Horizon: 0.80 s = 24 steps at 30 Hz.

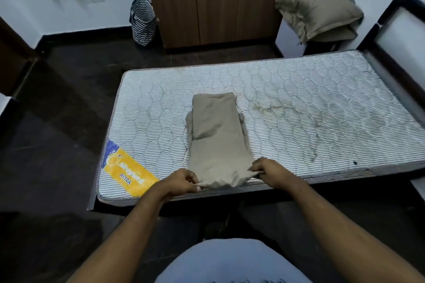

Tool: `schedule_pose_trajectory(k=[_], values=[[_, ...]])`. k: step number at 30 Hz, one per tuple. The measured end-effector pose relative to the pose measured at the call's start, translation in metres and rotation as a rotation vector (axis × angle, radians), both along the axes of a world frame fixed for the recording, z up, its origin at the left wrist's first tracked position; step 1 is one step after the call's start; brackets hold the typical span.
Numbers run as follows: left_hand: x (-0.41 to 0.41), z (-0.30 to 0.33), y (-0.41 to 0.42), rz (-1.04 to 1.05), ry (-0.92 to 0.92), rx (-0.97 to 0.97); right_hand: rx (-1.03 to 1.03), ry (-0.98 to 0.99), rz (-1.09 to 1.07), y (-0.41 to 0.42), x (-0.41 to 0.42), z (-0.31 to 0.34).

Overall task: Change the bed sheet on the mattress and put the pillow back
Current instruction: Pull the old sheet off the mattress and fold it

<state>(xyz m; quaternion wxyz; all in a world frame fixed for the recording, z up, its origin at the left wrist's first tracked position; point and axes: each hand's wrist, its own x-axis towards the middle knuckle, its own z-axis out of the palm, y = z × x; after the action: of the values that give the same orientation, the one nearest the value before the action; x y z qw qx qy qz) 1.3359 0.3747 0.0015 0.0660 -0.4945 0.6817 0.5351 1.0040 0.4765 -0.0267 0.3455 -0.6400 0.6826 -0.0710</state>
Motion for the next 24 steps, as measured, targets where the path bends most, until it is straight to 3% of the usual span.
schedule_pose_trajectory(k=[3, 9, 19, 24], values=[[0.002, -0.004, 0.009, 0.193, 0.129, 0.219, 0.017, -0.160, -0.109, 0.011, -0.002, 0.002], [-0.005, -0.016, 0.025, 0.415, 0.246, 0.396, 0.122, -0.426, -0.318, 0.037, -0.006, -0.006], [-0.007, -0.029, 0.039, 0.521, 0.221, 0.477, 0.038, -0.311, -0.348, 0.048, 0.000, -0.031], [-0.012, -0.032, 0.042, 0.686, 0.333, 0.579, 0.049, -0.430, -0.480, 0.053, 0.004, -0.039]])
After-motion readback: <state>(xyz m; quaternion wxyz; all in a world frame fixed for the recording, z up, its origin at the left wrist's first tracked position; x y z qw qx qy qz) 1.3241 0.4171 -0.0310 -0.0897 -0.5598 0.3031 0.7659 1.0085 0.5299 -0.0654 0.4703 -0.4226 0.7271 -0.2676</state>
